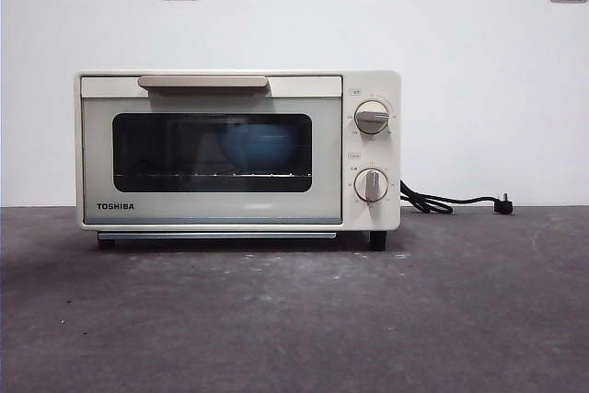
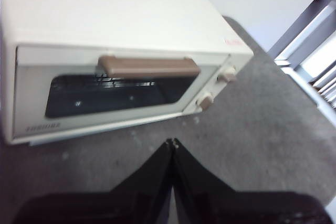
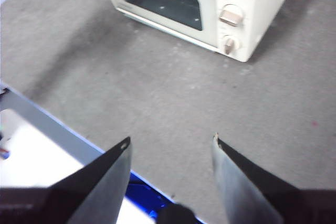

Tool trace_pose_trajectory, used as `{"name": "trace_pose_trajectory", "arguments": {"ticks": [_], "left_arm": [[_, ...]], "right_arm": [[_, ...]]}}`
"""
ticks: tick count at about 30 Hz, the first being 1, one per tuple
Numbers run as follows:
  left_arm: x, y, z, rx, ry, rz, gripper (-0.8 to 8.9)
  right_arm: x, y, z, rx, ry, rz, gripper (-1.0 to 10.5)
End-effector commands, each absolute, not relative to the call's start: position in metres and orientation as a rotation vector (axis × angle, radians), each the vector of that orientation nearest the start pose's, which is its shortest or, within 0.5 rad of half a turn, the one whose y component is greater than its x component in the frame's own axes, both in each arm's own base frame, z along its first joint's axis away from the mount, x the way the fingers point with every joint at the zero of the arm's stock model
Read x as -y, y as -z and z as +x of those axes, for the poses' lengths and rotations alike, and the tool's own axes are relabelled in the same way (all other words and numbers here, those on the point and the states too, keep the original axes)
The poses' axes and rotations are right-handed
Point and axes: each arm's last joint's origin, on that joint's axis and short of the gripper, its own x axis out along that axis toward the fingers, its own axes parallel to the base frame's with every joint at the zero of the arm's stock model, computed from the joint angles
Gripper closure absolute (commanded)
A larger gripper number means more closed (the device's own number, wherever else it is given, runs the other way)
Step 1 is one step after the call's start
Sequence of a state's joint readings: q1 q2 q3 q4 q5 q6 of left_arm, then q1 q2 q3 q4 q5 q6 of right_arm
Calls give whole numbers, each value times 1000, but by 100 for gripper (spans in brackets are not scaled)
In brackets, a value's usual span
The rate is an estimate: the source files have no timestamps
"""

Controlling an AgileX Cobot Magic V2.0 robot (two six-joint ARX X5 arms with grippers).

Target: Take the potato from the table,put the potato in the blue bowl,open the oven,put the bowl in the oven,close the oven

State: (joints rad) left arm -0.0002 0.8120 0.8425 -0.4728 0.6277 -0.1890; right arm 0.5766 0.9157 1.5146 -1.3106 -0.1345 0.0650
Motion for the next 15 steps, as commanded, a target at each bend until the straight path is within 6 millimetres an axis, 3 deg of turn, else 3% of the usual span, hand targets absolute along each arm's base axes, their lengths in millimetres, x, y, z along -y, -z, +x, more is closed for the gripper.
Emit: {"name": "trace_pose_trajectory", "arguments": {"ticks": [1,9,15], "left_arm": [[19,-328,140,-496,547,-267,821],[15,-357,87,-553,411,-107,821],[14,-373,75,-540,385,-75,822]], "right_arm": [[-61,-437,84,-735,-721,-107,696],[-68,-434,91,-772,-771,-109,696],[-71,-432,97,-800,-768,-113,698]]}}
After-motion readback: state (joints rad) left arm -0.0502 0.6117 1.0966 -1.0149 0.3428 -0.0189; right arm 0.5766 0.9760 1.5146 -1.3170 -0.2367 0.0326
